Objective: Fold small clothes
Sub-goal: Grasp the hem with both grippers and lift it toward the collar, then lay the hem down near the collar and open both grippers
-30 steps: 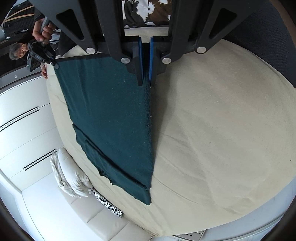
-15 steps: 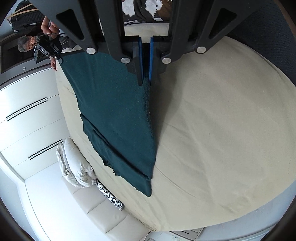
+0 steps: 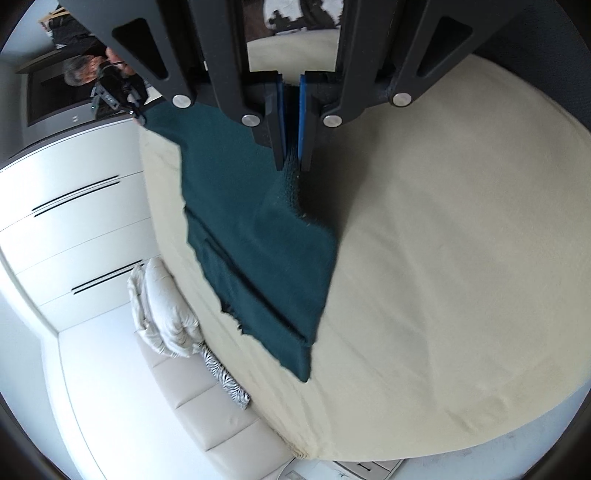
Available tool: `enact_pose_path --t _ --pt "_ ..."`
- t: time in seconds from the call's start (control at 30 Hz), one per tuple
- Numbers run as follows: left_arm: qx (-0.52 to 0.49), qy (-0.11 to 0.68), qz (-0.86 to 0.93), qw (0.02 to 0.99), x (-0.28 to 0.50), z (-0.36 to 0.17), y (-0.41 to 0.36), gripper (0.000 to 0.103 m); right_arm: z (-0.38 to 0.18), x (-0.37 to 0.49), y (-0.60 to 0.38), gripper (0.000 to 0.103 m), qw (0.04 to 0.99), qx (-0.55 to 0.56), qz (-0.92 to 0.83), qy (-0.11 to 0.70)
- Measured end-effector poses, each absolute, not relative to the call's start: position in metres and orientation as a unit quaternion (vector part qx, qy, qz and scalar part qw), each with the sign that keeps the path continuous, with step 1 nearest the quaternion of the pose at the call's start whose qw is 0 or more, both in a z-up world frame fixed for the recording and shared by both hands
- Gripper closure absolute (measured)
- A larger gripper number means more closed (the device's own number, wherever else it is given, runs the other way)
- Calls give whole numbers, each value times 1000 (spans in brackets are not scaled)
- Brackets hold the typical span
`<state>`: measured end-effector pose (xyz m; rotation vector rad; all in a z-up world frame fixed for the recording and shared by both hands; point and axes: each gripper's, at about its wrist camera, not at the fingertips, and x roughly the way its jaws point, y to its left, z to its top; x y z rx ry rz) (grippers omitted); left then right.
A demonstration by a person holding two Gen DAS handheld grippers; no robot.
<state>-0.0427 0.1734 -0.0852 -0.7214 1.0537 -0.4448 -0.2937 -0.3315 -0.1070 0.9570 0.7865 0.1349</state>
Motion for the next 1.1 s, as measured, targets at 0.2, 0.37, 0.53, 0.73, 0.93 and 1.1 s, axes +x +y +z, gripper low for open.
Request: enact_pose_path --t 0.2,0.37,0.53,0.73,0.93,1.1 --pt "-354 451 -228 787 -1 -56 165 97 -89 -245 -341 95 822 441 67 354" --pt "-366 422 -239 795 61 -37 151 97 -72 -189 -356 95 835 428 61 341" --pt "-375 408 -229 800 127 -33 140 97 -61 -120 -378 95 845 425 41 321" --pt "-368 403 -215 810 205 -33 117 97 -58 -38 -404 95 852 421 19 311" --pt "-368 418 -192 808 275 -62 96 97 -81 33 -429 95 844 429 -15 320" --pt "-369 438 -150 806 320 -105 92 96 -113 80 -445 93 831 435 -36 344"
